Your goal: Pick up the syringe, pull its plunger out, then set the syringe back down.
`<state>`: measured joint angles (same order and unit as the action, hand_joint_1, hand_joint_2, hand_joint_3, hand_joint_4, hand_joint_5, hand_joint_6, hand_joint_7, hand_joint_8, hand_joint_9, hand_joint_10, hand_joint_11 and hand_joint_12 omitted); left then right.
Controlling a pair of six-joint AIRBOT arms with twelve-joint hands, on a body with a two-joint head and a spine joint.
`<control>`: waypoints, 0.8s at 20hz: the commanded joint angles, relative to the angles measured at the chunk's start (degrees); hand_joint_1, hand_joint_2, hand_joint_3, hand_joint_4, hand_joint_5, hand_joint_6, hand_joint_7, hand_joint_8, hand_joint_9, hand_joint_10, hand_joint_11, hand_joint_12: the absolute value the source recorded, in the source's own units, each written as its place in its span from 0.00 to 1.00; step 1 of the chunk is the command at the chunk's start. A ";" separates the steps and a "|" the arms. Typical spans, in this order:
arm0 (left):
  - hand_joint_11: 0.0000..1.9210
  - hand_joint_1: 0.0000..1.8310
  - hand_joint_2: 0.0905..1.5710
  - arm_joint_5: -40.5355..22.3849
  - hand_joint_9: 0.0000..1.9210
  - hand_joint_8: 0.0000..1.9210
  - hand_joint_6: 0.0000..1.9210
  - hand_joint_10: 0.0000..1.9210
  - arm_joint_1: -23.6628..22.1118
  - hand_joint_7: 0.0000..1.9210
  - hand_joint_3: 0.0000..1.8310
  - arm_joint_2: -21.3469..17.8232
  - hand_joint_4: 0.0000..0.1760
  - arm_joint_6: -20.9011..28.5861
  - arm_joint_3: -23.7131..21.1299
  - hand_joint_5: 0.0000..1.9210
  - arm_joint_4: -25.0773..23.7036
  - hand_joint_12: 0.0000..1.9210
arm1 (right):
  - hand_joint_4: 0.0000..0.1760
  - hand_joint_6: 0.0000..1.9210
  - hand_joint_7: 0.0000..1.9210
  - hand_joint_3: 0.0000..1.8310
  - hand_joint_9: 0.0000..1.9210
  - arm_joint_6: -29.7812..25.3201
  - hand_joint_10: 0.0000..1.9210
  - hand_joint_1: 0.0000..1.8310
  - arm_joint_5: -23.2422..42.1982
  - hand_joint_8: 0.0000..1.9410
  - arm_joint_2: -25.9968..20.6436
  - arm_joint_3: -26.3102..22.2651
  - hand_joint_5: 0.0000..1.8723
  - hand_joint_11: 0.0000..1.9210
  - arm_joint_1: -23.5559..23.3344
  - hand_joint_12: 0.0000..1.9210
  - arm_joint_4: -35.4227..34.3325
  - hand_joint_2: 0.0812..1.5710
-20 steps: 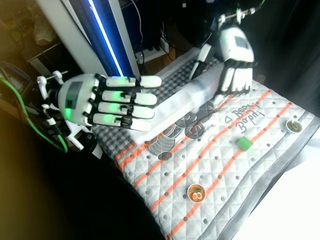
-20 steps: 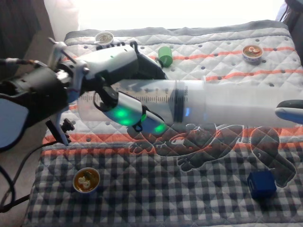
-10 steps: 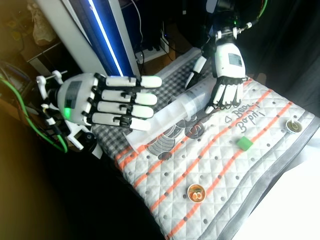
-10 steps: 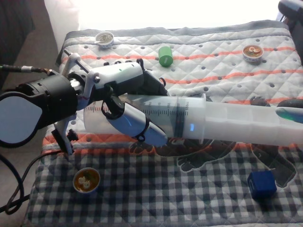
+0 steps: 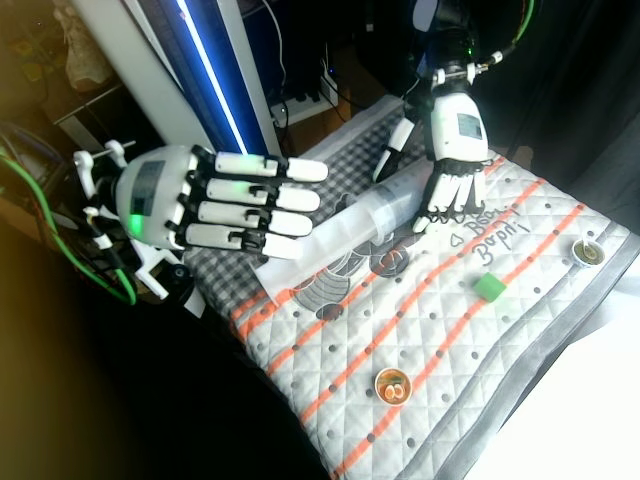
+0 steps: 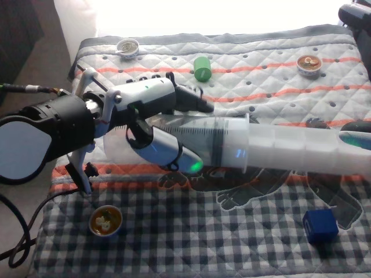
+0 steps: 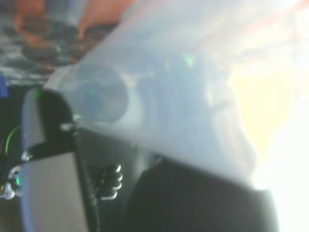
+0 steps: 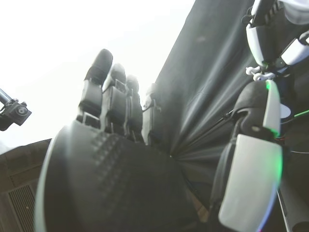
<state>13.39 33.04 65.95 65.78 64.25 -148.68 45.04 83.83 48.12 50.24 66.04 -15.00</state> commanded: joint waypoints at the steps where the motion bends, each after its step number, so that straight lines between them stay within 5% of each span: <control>1: 0.00 0.56 0.58 6.63 0.08 0.00 0.00 0.03 -0.22 0.09 0.00 -0.74 0.00 0.20 -0.26 0.13 -0.10 0.52 | 0.45 0.00 0.11 0.00 0.11 0.02 0.00 0.58 7.45 0.00 -0.28 0.24 0.16 0.00 -0.12 0.34 0.36 0.51; 3: 0.00 0.54 0.58 7.45 0.05 0.00 0.00 0.01 -0.18 0.04 0.00 -1.40 0.00 0.53 -0.81 0.09 -0.04 0.46 | 0.41 0.00 0.11 0.00 0.11 0.02 0.00 0.57 7.47 0.00 -0.28 0.22 0.16 0.00 -0.09 0.36 0.34 0.51; 5: 0.00 0.52 0.56 8.30 0.04 0.00 0.00 0.01 -0.17 0.02 0.00 -2.03 0.13 0.82 -1.35 0.06 -0.05 0.45 | 0.41 0.00 0.11 0.00 0.11 0.02 0.00 0.57 7.54 0.00 -0.28 0.19 0.16 0.00 -0.05 0.35 0.33 0.51; 7: 0.00 0.48 0.54 9.21 0.03 0.00 0.00 0.00 -0.18 0.00 0.00 -2.89 0.36 1.77 -2.01 0.03 -0.85 0.41 | 0.43 0.00 0.11 0.00 0.11 0.02 0.00 0.57 7.61 0.00 -0.28 0.16 0.15 0.00 -0.01 0.35 0.30 0.51; 9: 0.00 0.47 0.53 10.12 0.04 0.00 0.00 0.00 0.08 0.02 0.00 -4.10 0.21 8.90 -2.31 0.03 -4.97 0.44 | 0.41 0.00 0.10 0.00 0.10 0.02 0.00 0.56 7.77 0.00 -0.28 0.11 0.15 0.00 0.00 0.32 0.27 0.51; 10: 0.00 0.48 0.51 11.28 0.07 0.01 0.01 0.02 0.47 0.06 0.00 -4.74 0.06 11.95 -2.54 0.07 -6.14 0.56 | 0.48 0.00 0.10 0.00 0.10 0.02 0.00 0.56 7.87 0.00 -0.28 0.10 0.15 0.00 0.00 0.35 0.26 0.50; 11: 0.00 0.43 0.50 12.62 0.10 0.01 0.01 0.02 0.95 0.09 0.00 -5.37 0.04 14.26 -2.89 0.09 -7.08 0.66 | 0.44 0.00 0.10 0.00 0.10 0.02 0.00 0.56 7.96 0.00 -0.28 0.08 0.15 0.00 0.00 0.35 0.25 0.51; 13: 0.00 0.39 0.55 16.10 0.09 0.00 0.00 0.01 2.07 0.10 0.00 -6.84 0.14 22.57 -3.49 0.09 -11.13 0.52 | 0.41 0.00 0.10 0.00 0.10 0.02 0.00 0.55 8.16 0.00 -0.28 0.00 0.15 0.00 0.04 0.35 0.21 0.51; 14: 0.00 0.41 0.58 18.26 0.10 0.00 0.00 0.01 2.74 0.10 0.01 -7.57 0.00 28.09 -3.69 0.09 -13.46 0.55 | 0.37 0.00 0.11 0.00 0.11 0.02 0.00 0.55 8.31 0.00 -0.28 -0.04 0.15 0.00 0.11 0.37 0.14 0.52; 16: 0.00 0.40 0.64 22.42 0.16 0.01 0.01 0.04 3.76 0.14 0.01 -8.95 0.00 34.47 -4.35 0.10 -16.01 0.60 | 0.36 0.00 0.12 0.00 0.11 0.02 0.00 0.54 8.60 0.00 -0.28 -0.09 0.16 0.00 0.19 0.37 0.08 0.52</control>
<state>27.83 37.47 56.84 100.09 59.81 -162.89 45.06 84.95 48.12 50.11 66.63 -15.18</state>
